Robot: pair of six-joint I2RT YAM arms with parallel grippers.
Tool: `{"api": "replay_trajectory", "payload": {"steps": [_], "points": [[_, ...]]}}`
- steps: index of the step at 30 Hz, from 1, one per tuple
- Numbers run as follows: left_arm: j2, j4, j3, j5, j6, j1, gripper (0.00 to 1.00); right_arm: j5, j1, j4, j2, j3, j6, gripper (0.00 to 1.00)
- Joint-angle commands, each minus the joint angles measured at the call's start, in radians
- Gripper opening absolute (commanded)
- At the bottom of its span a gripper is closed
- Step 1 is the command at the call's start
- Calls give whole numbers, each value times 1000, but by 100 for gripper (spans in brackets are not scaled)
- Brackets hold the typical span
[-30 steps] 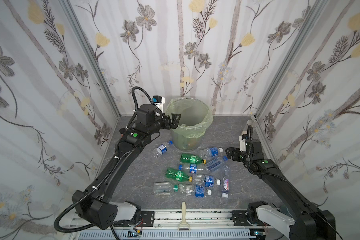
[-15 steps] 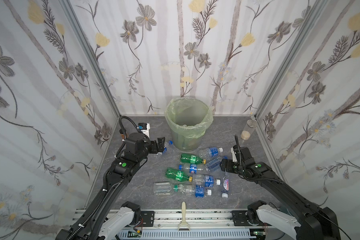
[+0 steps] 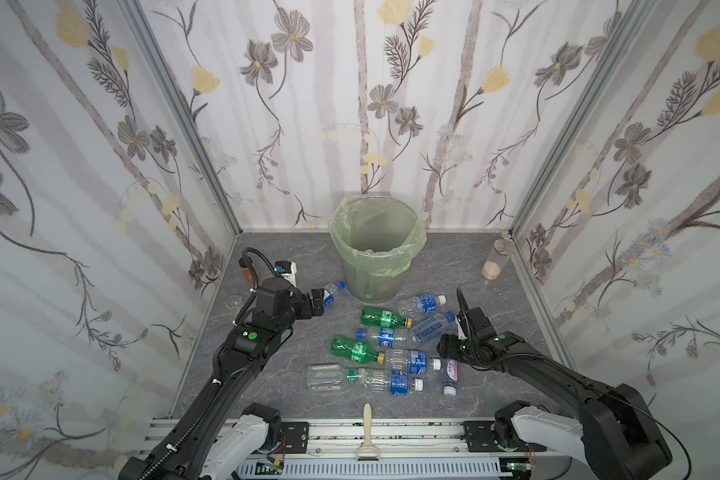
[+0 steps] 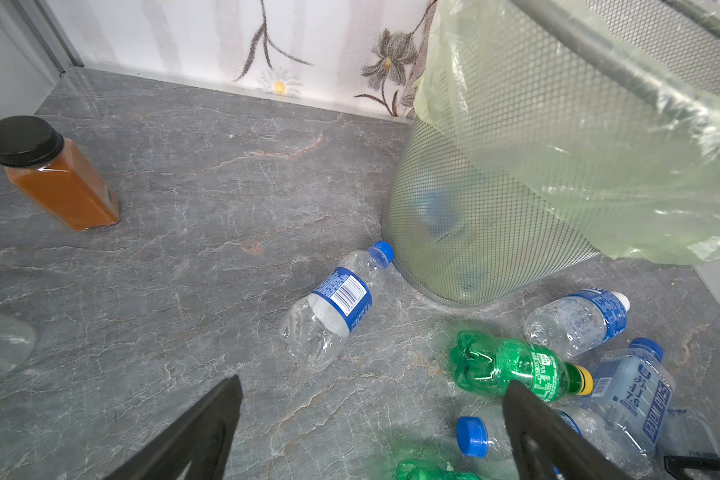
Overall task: Throw the plastic bottles in the bin
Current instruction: 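Grasp the upright clear bottle with the right gripper while the left withdraws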
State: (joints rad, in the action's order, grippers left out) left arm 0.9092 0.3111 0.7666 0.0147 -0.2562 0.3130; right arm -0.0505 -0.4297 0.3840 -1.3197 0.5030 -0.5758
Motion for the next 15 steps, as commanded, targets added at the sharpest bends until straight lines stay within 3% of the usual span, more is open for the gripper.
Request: {"api": "replay_trajectory", "payload": {"steps": [1,5,9,15], "points": [[-15,-21,-15,-15,-12,-3,100,6,-1,-74,-12,-7,-15,70],[-26,-24,-29,-25,-15,-5,100,36,-1,-77,-9,-8,-12,65],[-7,-27,-26,-35,-15,-6,100,38,-1,-82,3,-8,-4,45],[20,-31,-26,-23,-20,-8,100,77,-1,-36,71,16,2,46]]}}
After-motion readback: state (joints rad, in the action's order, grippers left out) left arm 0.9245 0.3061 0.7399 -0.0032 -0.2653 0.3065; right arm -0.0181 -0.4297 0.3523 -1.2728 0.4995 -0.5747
